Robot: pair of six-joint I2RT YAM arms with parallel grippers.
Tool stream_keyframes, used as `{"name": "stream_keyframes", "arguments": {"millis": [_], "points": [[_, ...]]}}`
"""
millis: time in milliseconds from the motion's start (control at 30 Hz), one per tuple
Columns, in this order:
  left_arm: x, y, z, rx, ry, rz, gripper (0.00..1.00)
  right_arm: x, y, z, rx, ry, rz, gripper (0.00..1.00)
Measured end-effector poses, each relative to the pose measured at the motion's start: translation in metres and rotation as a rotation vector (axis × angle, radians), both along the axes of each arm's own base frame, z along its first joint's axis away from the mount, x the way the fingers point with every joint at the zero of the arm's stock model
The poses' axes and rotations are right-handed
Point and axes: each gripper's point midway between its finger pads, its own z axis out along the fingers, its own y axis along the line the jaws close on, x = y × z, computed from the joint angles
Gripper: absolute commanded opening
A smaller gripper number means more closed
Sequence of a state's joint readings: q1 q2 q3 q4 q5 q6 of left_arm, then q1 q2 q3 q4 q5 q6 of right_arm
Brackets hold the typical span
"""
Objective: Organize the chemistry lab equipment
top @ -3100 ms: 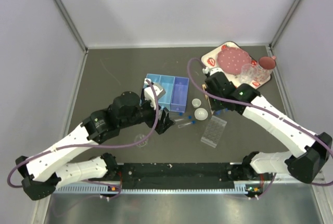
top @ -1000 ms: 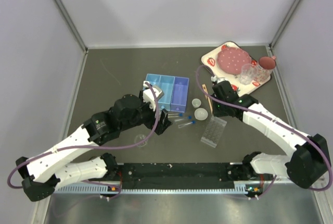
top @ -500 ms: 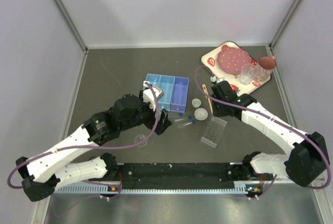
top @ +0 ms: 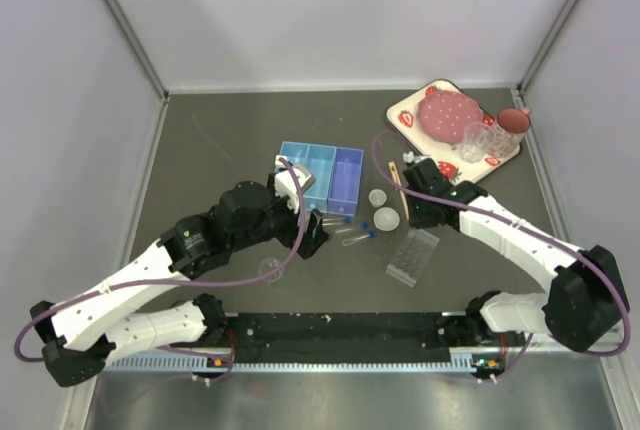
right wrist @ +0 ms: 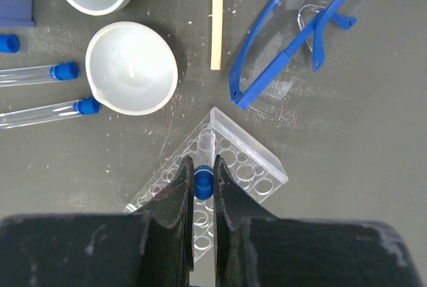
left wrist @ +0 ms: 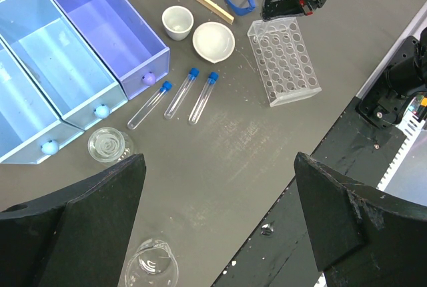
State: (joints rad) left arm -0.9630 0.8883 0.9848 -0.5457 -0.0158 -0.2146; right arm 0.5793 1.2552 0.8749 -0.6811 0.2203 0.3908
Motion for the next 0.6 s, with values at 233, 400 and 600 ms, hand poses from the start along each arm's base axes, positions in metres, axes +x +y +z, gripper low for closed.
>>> {"name": "stream_keyframes", "arguments": {"millis": [233,400,600], "points": [[-0.0019,-0.0013,0.0001,-0.004,0.005,-0.012,0.99,-0.0028,-0.0017,-0.007,-0.008,0.02,-0.011,0.0],[-0.0039,-0.0025,0.0002,-0.007,0.009,-0.024,0.99,-0.0027,-0.0014,-0.0072,-0.005,0.02,-0.017,0.29],[-0.0044,-0.0027,0.0001,-0.007,0.01,-0.027,0.99,-0.0032,-0.0005,-0.0076,0.002,0.025,-0.025,0.57]]}}
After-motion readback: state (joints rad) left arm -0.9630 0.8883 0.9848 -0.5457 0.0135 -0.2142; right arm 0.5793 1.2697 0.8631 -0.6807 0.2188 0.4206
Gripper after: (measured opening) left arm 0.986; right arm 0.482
